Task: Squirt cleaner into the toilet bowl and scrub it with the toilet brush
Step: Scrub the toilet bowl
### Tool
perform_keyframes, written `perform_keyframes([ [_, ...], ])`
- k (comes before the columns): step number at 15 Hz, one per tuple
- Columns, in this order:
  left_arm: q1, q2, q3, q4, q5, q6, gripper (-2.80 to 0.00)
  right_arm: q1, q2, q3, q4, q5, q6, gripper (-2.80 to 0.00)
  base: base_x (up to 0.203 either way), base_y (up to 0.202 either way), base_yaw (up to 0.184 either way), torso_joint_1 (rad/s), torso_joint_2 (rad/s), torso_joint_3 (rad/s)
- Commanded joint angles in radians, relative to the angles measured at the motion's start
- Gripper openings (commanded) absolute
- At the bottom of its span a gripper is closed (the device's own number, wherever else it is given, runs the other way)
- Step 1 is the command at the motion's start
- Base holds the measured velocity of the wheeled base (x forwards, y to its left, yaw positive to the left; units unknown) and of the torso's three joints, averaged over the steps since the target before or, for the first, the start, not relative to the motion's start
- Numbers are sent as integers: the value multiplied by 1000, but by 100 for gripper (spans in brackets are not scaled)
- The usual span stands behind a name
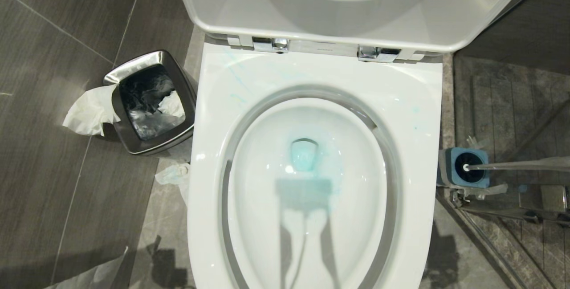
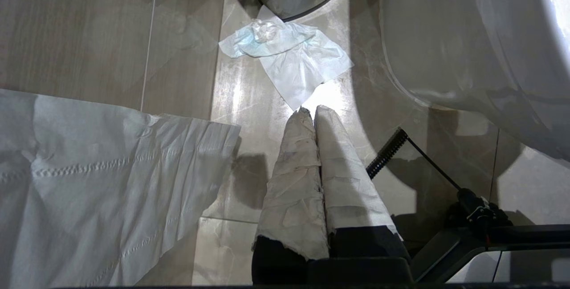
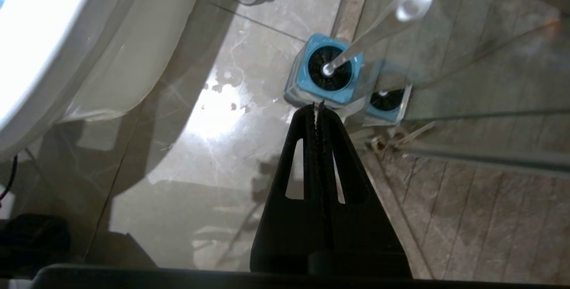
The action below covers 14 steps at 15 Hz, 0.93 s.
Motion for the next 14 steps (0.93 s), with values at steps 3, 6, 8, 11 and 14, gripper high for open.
perform_keyframes([
  [3,0,0,2,0,0,1,-280,21,-58,66,-1,-2,6,-280,0,0,0,0,0,0],
  [6,0,0,2,0,0,0,-280,23,-80,104,-3,-2,7,-280,0,0,0,0,0,0],
  [8,0,0,2,0,0,1,-280,25,-116,157,-4,-1,8,-280,0,0,0,0,0,0],
  [11,0,0,2,0,0,0,-280,25,-171,229,-7,0,6,-280,0,0,0,0,0,0],
  [14,0,0,2,0,0,1,-280,25,-204,234,-19,22,1,-280,0,0,0,0,0,0],
])
